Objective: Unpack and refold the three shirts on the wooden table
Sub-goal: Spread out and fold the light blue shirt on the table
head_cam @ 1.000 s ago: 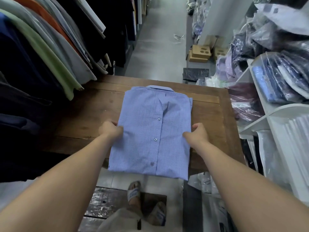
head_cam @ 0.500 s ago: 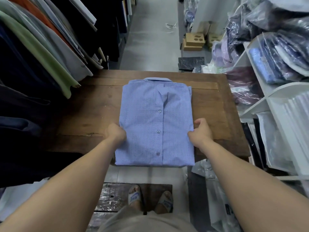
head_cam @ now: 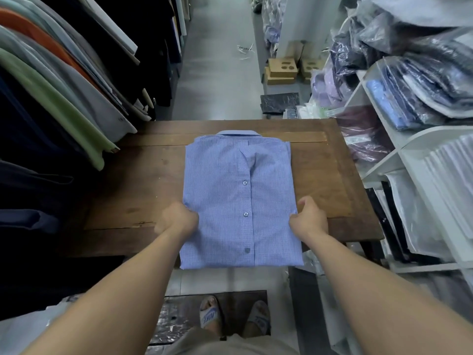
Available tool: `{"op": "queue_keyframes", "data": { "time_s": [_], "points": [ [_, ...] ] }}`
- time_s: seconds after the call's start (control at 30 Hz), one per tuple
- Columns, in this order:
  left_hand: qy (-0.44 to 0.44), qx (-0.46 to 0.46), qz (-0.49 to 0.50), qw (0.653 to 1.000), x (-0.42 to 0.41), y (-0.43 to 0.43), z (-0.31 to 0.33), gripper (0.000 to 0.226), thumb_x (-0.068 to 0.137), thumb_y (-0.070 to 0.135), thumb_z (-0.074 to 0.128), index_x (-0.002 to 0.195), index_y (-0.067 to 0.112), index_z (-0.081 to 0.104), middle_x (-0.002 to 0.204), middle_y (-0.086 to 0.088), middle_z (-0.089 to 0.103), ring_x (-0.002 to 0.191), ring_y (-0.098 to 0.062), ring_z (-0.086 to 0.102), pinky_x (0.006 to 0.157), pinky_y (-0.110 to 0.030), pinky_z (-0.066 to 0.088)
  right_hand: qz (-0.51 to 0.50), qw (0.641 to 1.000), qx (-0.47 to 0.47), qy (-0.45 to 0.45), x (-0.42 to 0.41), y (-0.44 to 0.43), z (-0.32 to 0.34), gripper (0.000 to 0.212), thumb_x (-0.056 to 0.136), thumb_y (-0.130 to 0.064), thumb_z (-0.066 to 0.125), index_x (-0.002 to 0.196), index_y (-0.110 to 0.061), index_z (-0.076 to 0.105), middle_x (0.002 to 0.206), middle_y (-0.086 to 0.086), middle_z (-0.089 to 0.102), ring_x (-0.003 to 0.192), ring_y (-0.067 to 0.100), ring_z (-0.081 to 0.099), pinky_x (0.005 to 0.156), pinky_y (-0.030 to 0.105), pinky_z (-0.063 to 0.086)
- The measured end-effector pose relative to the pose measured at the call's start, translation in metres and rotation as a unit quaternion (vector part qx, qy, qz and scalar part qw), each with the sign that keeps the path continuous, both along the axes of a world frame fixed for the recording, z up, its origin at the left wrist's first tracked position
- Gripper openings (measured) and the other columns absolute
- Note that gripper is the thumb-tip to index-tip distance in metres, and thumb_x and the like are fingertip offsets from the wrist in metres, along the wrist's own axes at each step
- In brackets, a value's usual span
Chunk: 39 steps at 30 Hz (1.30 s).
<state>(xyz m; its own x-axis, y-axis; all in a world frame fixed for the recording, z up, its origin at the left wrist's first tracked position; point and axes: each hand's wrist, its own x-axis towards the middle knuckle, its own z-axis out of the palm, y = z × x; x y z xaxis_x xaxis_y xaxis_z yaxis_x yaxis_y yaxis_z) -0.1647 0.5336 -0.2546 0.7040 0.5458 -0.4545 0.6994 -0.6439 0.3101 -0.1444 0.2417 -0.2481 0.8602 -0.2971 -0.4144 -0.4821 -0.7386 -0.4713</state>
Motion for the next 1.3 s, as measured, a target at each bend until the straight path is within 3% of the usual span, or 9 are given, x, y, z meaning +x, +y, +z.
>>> {"op": "queue_keyframes", "data": {
  "time_s": [0.1,0.2,0.4,0.57,0.73,0.9,1.03,1.17,1.3],
  "points": [
    [-0.020,0.037,-0.025,0.999,0.013,0.002,0.010,0.033,0.092,0.037,0.054,0.117,0.016,0.049,0.108,-0.008,0.063,0.095,-0.031,0.064,0.085,-0.045,0.057,0.044,0.997,-0.063,0.014,0.004,0.009,0.010,0.024,0.090,-0.025,0.059,0.109,-0.020,0.046,0.107,0.007,0.061,0.095,0.029,0.060,0.075,0.038,0.053],
    [-0.096,0.031,-0.063,0.993,0.037,0.001,0.018,0.033,0.090,0.033,0.053,0.117,0.015,0.053,0.112,-0.007,0.061,0.098,-0.032,0.061,0.082,-0.043,0.055,0.096,0.989,-0.113,-0.024,0.017,0.017,0.019,0.039,0.093,-0.030,0.057,0.129,-0.020,0.049,0.128,0.008,0.050,0.119,0.032,0.047,0.093,0.042,0.048],
    [-0.195,-0.064,-0.142,0.968,0.092,-0.050,0.032,0.019,0.091,0.034,0.059,0.098,0.017,0.057,0.099,-0.004,0.065,0.089,-0.026,0.060,0.073,-0.035,0.048,0.278,0.951,-0.100,-0.096,0.069,0.041,0.033,0.040,0.097,-0.014,0.051,0.137,-0.019,0.051,0.137,0.002,0.050,0.131,0.024,0.041,0.100,0.034,0.039],
    [-0.132,-0.049,-0.164,0.976,0.127,-0.089,0.025,0.057,0.081,0.050,0.072,0.115,0.010,0.047,0.112,-0.011,0.058,0.100,-0.035,0.059,0.071,-0.037,0.043,0.430,0.893,-0.096,-0.097,0.119,0.055,0.024,0.032,0.092,-0.012,0.052,0.122,-0.018,0.062,0.131,0.001,0.054,0.127,0.027,0.046,0.104,0.040,0.041],
    [-0.065,-0.060,-0.158,0.983,0.146,-0.090,0.025,0.059,0.080,0.038,0.075,0.121,0.007,0.045,0.110,-0.011,0.060,0.104,-0.033,0.060,0.071,-0.033,0.039,0.512,0.851,-0.100,-0.069,0.147,0.050,0.021,0.047,0.091,-0.022,0.055,0.138,-0.023,0.050,0.150,0.003,0.040,0.140,0.028,0.034,0.113,0.043,0.032],
    [0.008,-0.127,-0.172,0.977,0.149,-0.074,0.032,0.056,0.083,0.035,0.077,0.125,0.014,0.046,0.114,-0.006,0.061,0.100,-0.025,0.059,0.082,-0.034,0.050,0.523,0.844,-0.112,-0.049,0.167,0.048,0.017,0.057,0.094,-0.035,0.055,0.148,-0.028,0.039,0.159,0.006,0.027,0.146,0.028,0.025,0.115,0.043,0.031],
    [-0.023,-0.214,-0.076,0.974,0.149,-0.070,0.035,0.044,0.088,0.029,0.067,0.123,0.014,0.044,0.114,-0.010,0.062,0.103,-0.031,0.064,0.091,-0.044,0.056,0.511,0.851,-0.103,-0.062,0.170,0.047,0.011,0.056,0.094,-0.039,0.056,0.147,-0.027,0.040,0.155,0.004,0.032,0.143,0.027,0.030,0.111,0.043,0.035],
    [-0.048,-0.114,-0.059,0.991,0.150,-0.076,0.033,0.030,0.099,0.030,0.047,0.119,0.008,0.048,0.112,-0.018,0.066,0.103,-0.038,0.063,0.082,-0.038,0.051,0.505,0.844,-0.118,-0.135,0.165,0.046,0.009,0.039,0.090,-0.036,0.063,0.126,-0.020,0.056,0.127,0.006,0.047,0.119,0.031,0.044,0.099,0.046,0.041],
    [-0.091,-0.078,-0.059,0.991,0.150,-0.078,0.031,0.038,0.105,0.043,0.030,0.096,0.012,0.050,0.105,-0.018,0.066,0.097,-0.038,0.059,0.082,-0.041,0.048,0.530,0.822,-0.114,-0.173,0.163,0.048,0.007,0.024,0.094,-0.026,0.058,0.116,-0.018,0.064,0.109,0.005,0.052,0.108,0.030,0.044,0.096,0.045,0.040]
  ]
}}
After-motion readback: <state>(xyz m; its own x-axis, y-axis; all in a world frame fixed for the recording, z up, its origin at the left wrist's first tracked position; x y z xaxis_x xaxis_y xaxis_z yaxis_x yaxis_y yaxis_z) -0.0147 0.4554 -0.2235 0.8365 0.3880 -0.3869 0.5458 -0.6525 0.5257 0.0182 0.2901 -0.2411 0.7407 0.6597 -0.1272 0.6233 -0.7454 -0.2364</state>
